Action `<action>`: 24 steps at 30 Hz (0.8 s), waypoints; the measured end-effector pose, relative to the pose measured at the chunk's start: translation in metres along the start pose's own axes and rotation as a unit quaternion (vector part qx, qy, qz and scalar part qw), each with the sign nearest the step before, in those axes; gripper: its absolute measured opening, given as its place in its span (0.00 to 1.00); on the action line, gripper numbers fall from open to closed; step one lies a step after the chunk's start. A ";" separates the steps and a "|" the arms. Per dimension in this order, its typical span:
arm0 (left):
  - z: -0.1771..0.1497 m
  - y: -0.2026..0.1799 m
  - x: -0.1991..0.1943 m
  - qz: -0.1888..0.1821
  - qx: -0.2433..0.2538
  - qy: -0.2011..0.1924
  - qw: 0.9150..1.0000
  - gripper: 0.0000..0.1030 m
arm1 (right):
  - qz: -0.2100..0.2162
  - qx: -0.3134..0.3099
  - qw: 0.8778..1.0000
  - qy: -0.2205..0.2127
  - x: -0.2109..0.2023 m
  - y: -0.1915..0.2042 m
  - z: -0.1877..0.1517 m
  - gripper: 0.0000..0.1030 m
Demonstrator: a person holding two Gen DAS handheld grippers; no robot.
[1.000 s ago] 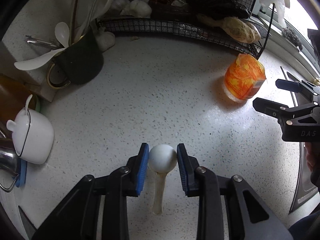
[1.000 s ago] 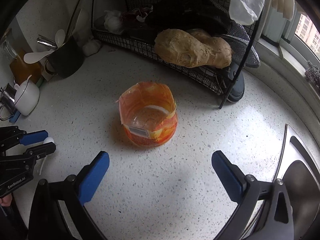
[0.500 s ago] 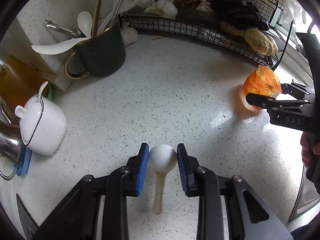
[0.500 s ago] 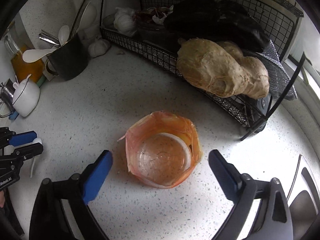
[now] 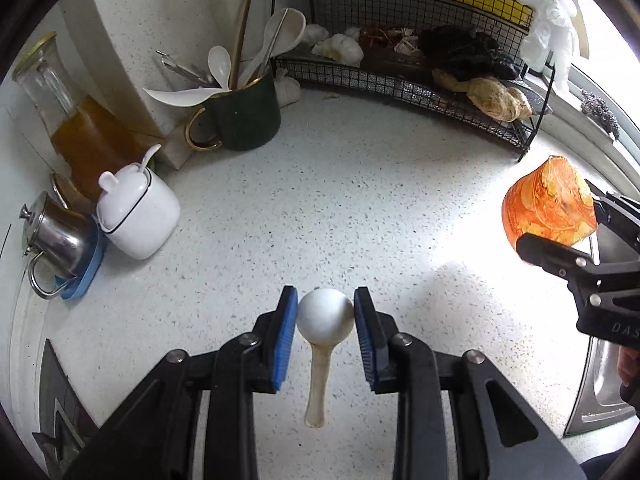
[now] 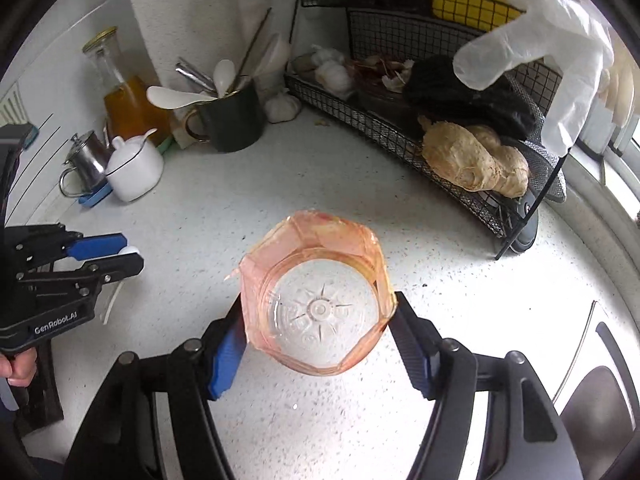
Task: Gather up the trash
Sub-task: 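Carry the white scoop and orange cup down over the red bin with both grippers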
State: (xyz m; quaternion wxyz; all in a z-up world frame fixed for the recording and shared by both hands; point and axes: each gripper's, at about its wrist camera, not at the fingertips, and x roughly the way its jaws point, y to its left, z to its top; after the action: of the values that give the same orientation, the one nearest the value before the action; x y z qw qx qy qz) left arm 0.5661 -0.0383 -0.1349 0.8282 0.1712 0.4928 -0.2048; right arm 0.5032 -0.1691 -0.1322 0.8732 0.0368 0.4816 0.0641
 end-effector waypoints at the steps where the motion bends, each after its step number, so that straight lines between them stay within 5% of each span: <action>1: -0.003 -0.003 -0.006 0.000 -0.001 -0.003 1.000 0.26 | 0.001 -0.006 1.000 -0.003 -0.005 0.000 -0.004 0.63; 15: -0.070 -0.039 -0.077 0.033 -0.046 -0.026 0.998 0.26 | 0.042 -0.068 0.996 -0.050 -0.089 0.025 -0.068 0.63; 24: -0.132 -0.056 -0.113 0.048 -0.077 -0.027 0.996 0.26 | 0.071 -0.075 0.994 -0.036 -0.119 0.041 -0.113 0.63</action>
State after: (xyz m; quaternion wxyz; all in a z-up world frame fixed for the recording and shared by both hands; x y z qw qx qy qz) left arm 0.3904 -0.0031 -0.1001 0.8609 0.1246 0.4756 -0.1310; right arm 0.3416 -0.1456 -0.0881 0.8833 0.0074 0.4403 0.1609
